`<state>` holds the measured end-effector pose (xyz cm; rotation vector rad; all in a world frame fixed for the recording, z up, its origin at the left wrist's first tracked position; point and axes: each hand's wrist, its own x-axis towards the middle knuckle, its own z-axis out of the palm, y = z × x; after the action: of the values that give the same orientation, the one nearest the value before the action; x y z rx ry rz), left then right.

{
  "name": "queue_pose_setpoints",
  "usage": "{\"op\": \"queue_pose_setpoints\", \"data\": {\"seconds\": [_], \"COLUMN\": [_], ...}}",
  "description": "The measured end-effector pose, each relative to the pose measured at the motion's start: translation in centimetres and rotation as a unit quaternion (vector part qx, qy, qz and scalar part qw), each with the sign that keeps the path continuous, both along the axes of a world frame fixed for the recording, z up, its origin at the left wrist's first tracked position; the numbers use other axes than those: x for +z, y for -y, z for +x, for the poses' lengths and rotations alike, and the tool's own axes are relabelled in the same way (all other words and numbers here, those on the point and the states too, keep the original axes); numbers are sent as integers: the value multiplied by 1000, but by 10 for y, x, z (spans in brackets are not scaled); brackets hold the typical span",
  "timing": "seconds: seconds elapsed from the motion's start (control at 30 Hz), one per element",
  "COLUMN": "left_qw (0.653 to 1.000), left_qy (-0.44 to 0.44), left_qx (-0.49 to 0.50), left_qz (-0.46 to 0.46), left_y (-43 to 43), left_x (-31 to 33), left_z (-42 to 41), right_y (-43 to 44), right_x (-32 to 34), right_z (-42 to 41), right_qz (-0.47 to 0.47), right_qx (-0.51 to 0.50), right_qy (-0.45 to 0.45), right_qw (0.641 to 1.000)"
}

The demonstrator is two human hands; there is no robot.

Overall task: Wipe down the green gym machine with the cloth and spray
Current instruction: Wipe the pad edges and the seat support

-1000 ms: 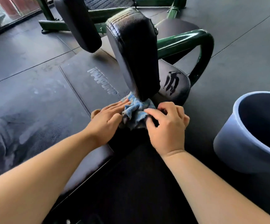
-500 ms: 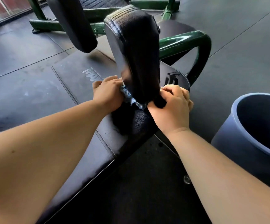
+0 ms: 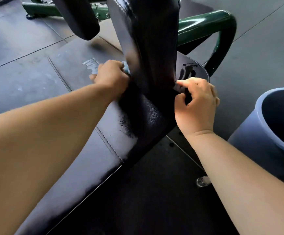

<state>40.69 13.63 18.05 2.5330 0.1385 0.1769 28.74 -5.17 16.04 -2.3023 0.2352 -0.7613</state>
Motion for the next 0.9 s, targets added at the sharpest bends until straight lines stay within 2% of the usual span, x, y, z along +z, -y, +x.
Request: {"op": "queue_pose_setpoints", "data": {"seconds": [0.03, 0.07, 0.17, 0.23, 0.3, 0.4, 0.57, 0.63, 0.7, 0.77, 0.9], "left_qw": [1000, 999, 981, 970, 970, 969, 934, 954, 991, 998, 986], "left_qy": [-6, 5, 68, 46, 36, 56, 105, 107, 64, -15, 11], "left_qx": [18, -4, -162, -236, -241, -238, -331, -266, -120, -20, 7], "left_qz": [6, 35, 79, 33, 15, 40, 78, 84, 15, -64, -165], "left_y": [-2, 1, 2, -4, -14, -22, -19, -9, 8, 21, 39], "left_x": [5, 11, 18, 10, 5, 0, -10, -6, 3, 10, 0], "left_z": [10, 18, 3, -29, -56, -81, -146, -133, -111, -90, -109], "right_y": [0, 1, 3, 5, 5, -1, -13, -13, -13, -14, -18], "right_x": [-1, 0, 2, 1, 0, -5, -13, -10, -7, -3, 15], "right_z": [-1, -1, 0, 0, -1, -4, -9, -10, -14, -14, -15], "right_qz": [0, 6, 36, 25, 21, 30, 40, 56, 70, 105, 179], "right_qx": [0, -4, -3, -1, -5, -5, 10, 21, 28, 17, 47], "right_qy": [1, 3, 8, 14, 12, 1, 8, 22, 42, 39, 38], "right_qw": [1000, 1000, 999, 1000, 1000, 1000, 999, 998, 996, 994, 982]}}
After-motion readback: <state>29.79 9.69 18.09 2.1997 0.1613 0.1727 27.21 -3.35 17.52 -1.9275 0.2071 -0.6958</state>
